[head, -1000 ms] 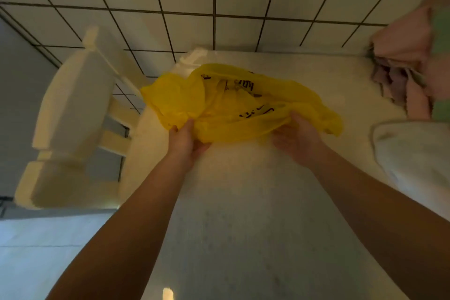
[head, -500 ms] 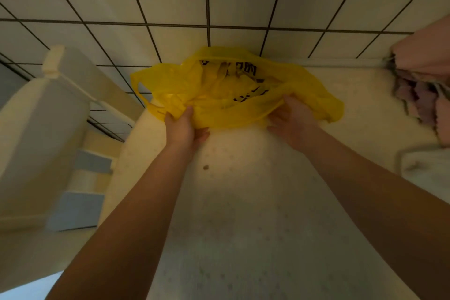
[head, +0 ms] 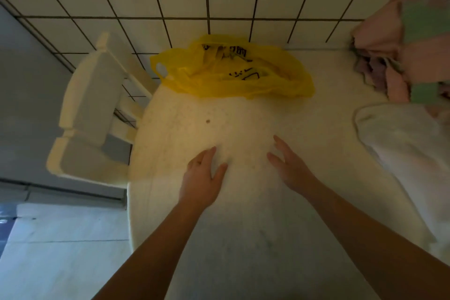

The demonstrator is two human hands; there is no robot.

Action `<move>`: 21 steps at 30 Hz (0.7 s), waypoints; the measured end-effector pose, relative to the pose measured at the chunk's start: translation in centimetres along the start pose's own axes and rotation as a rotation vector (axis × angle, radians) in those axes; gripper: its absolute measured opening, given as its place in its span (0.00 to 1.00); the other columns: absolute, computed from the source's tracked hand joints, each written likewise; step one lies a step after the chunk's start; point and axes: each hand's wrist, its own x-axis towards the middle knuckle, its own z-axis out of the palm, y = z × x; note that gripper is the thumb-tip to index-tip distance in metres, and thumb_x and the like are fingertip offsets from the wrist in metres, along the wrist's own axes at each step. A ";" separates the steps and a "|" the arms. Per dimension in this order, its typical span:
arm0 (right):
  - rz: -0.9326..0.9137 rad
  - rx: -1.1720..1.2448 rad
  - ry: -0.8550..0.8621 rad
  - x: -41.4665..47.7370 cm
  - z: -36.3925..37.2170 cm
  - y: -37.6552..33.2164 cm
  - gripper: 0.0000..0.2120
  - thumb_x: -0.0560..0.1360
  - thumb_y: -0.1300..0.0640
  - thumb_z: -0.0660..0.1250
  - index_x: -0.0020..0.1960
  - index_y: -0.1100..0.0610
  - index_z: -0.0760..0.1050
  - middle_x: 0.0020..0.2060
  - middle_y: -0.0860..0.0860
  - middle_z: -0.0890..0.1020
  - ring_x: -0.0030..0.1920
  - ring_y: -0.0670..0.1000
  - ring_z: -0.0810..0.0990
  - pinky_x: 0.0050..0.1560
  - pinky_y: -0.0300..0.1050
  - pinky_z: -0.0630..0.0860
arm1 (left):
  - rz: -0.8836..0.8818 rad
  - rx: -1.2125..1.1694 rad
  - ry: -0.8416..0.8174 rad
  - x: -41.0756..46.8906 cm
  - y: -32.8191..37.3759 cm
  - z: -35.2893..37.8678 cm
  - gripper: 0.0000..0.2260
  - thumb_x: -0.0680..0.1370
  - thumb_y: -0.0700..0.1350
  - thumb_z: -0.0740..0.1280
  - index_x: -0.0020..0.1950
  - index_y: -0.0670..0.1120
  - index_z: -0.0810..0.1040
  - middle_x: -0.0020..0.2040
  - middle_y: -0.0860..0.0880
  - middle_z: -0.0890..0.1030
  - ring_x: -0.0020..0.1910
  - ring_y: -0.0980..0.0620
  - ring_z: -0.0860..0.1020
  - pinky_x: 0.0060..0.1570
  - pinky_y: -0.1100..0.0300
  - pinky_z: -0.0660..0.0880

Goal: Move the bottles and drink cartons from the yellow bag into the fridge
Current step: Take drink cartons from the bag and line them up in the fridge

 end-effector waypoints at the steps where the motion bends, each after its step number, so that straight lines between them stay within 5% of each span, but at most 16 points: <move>1: -0.050 -0.112 0.012 -1.7 0.0 0.9 0.29 0.82 0.51 0.62 0.79 0.50 0.55 0.77 0.49 0.63 0.76 0.50 0.61 0.74 0.45 0.58 | 0.019 0.078 -0.018 -1.7 0.1 0.4 0.29 0.81 0.64 0.53 0.79 0.54 0.57 0.79 0.50 0.61 0.77 0.48 0.58 0.73 0.49 0.60; 10: -0.145 -0.788 0.178 -13.6 -2.0 7.5 0.34 0.76 0.35 0.42 0.80 0.45 0.49 0.79 0.46 0.56 0.79 0.53 0.52 0.75 0.54 0.53 | 0.183 0.424 -0.106 -11.9 3.7 5.5 0.31 0.79 0.68 0.43 0.81 0.58 0.48 0.82 0.50 0.46 0.80 0.44 0.40 0.76 0.43 0.42; 21: 0.006 -0.784 0.284 -22.6 -13.4 18.1 0.35 0.75 0.34 0.39 0.80 0.43 0.46 0.80 0.46 0.51 0.80 0.53 0.46 0.76 0.57 0.46 | 0.368 0.492 -0.197 -16.0 15.1 16.7 0.33 0.78 0.70 0.41 0.81 0.58 0.44 0.82 0.50 0.44 0.80 0.43 0.39 0.75 0.42 0.41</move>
